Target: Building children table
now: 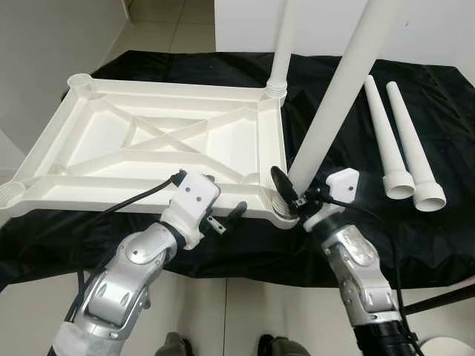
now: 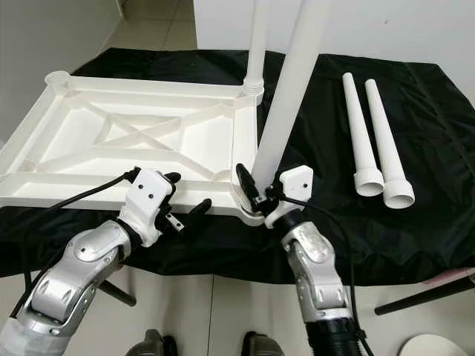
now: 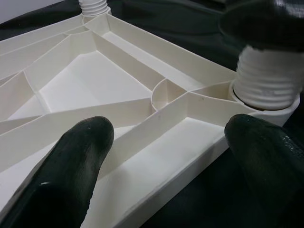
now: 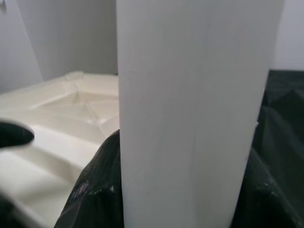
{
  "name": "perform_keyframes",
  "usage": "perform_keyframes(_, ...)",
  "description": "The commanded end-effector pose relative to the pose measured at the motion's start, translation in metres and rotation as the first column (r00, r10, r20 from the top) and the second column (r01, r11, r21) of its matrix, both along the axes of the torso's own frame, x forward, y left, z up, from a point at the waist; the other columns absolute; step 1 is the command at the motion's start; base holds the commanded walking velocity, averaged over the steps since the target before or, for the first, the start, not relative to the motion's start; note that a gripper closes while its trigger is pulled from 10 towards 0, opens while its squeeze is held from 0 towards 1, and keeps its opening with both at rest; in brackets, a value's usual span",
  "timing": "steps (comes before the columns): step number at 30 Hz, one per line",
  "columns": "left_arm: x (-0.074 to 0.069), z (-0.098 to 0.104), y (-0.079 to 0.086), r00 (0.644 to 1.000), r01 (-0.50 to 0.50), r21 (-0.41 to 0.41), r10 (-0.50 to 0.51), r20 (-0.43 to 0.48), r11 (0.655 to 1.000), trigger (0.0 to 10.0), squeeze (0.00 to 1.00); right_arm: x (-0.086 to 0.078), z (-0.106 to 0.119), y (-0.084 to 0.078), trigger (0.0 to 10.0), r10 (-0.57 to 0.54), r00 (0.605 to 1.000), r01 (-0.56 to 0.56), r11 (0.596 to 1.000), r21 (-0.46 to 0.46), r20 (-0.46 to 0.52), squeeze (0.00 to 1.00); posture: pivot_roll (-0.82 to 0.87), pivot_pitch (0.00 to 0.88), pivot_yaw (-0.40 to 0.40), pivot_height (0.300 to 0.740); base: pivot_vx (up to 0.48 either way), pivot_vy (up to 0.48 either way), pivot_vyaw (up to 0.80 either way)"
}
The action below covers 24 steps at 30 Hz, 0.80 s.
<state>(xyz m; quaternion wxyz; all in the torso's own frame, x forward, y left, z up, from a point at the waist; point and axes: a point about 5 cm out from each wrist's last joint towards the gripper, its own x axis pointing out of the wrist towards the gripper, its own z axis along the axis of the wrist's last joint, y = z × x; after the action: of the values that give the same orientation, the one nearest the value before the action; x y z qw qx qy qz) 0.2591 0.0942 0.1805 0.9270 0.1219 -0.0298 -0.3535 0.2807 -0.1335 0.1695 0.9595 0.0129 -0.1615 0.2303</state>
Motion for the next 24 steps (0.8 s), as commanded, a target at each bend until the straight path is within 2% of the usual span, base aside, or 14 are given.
perform_keyframes(1, -0.004, 0.002, -0.003, 0.998, 0.059, 0.002, -0.059, 0.006, 0.998, 10.0, 0.00, -0.001, -0.008, -0.002, 10.0, 0.003, 1.000, -0.004, 0.999, -0.044, -0.020, 0.00, -0.03, 0.139, -0.003, 0.740, 0.000, 0.000, 0.00)
perform_keyframes(7, -0.005, 0.005, -0.003, 0.998, 0.069, -0.008, -0.069, 0.012, 0.998, 10.0, 0.00, -0.002, -0.008, -0.005, 10.0, 0.028, 1.000, -0.028, 0.996, -0.090, -0.006, 0.00, -0.03, 0.134, -0.001, 0.740, 0.000, 0.000, 0.00)
perform_keyframes(10, -0.007, 0.004, -0.004, 0.997, 0.079, 0.006, -0.079, 0.019, 0.997, 10.0, 0.00, -0.005, -0.014, -0.002, 10.0, 0.088, 0.996, -0.086, 0.981, -0.173, 0.004, 0.00, -0.03, 0.130, 0.001, 0.740, 0.000, 0.000, 0.00)
perform_keyframes(14, -0.007, 0.004, -0.004, 0.997, 0.080, 0.007, -0.080, 0.019, 0.997, 10.0, 0.00, -0.006, -0.015, 0.000, 10.0, 0.108, 0.994, -0.104, 0.974, -0.199, 0.007, 0.00, -0.03, 0.129, 0.002, 0.740, 0.000, 0.000, 0.00)
perform_keyframes(16, -0.007, 0.005, -0.003, 0.997, 0.081, 0.008, -0.081, 0.021, 0.997, 10.0, 0.00, -0.008, -0.018, 0.002, 10.0, 0.147, 0.989, -0.137, 0.957, -0.256, 0.019, 0.00, -0.02, 0.127, 0.002, 0.740, 0.000, 0.000, 0.00)
perform_keyframes(21, -0.006, 0.006, -0.002, 0.997, 0.078, 0.009, -0.078, 0.025, 0.997, 10.0, 0.00, -0.012, -0.022, 0.006, 10.0, 0.193, 0.981, -0.172, 0.932, -0.318, 0.034, 0.00, -0.02, 0.124, 0.004, 0.740, 0.000, 0.000, 0.00)
perform_keyframes(24, -0.006, 0.007, -0.001, 0.997, 0.073, 0.008, -0.073, 0.028, 0.997, 10.0, 0.00, -0.019, -0.029, 0.011, 10.0, 0.246, 0.968, -0.210, 0.899, -0.385, 0.044, 0.00, -0.02, 0.124, 0.008, 0.740, 0.000, 0.000, 0.00)
